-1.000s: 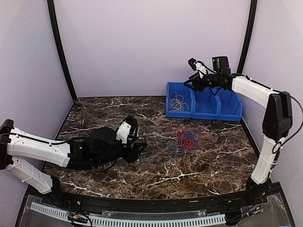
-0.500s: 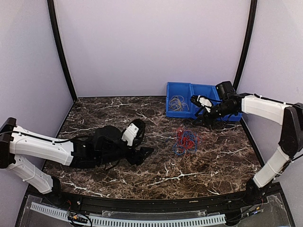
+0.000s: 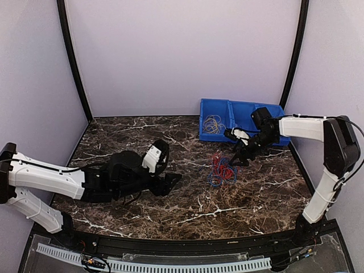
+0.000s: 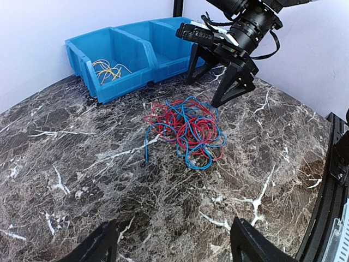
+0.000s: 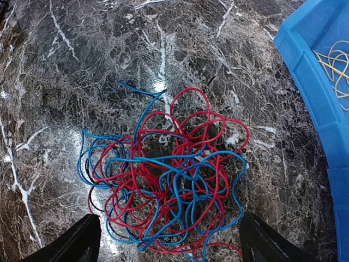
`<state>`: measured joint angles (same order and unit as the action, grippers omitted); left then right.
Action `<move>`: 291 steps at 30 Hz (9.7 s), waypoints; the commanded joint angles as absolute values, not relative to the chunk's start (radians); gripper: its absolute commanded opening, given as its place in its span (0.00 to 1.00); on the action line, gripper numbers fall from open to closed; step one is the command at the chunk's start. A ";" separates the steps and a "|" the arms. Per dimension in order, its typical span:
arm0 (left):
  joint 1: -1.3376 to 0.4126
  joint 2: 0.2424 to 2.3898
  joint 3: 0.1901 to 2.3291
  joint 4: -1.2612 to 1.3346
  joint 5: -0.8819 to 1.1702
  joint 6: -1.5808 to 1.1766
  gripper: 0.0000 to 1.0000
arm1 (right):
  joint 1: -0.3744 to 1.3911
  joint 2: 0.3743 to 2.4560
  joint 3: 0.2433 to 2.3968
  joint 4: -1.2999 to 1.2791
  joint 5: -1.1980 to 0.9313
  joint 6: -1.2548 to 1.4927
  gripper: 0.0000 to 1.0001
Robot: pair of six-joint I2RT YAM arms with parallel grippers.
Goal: Untangle the cables
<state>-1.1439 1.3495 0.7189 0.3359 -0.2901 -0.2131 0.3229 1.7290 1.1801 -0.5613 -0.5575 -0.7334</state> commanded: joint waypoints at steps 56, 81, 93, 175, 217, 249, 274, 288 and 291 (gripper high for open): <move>-1.147 1.338 0.485 0.246 -0.048 -0.299 0.53 | 0.658 1.521 1.046 -0.561 -0.575 -0.645 0.78; -1.147 1.356 0.630 0.261 -0.136 -0.226 0.00 | 0.539 1.484 1.251 -0.493 -0.625 -0.472 0.98; -1.147 1.277 0.665 0.296 -0.239 -0.302 0.00 | 0.717 1.593 1.266 -0.469 -0.768 -0.472 0.85; -1.147 0.908 1.026 0.220 -0.590 -0.010 0.00 | 0.755 1.603 1.500 -0.643 -0.697 -0.544 0.52; -1.147 1.070 0.993 0.335 -0.456 -0.079 0.00 | 0.824 1.719 1.681 -0.606 -0.812 -0.593 0.00; -1.147 1.062 0.916 0.270 -0.592 -0.086 0.69 | 0.212 1.673 1.542 -0.353 -0.796 -0.406 0.00; -1.147 1.050 0.899 0.256 -0.606 -0.117 0.68 | -0.044 2.055 1.729 -0.285 -0.627 -0.299 0.00; -1.147 1.039 0.841 0.257 -0.620 -0.138 0.69 | -0.044 1.837 1.580 -0.357 -0.643 -0.285 0.36; -1.147 1.038 0.818 0.251 -0.598 -0.177 0.69 | -0.042 1.742 1.511 -0.376 -0.656 -0.291 0.36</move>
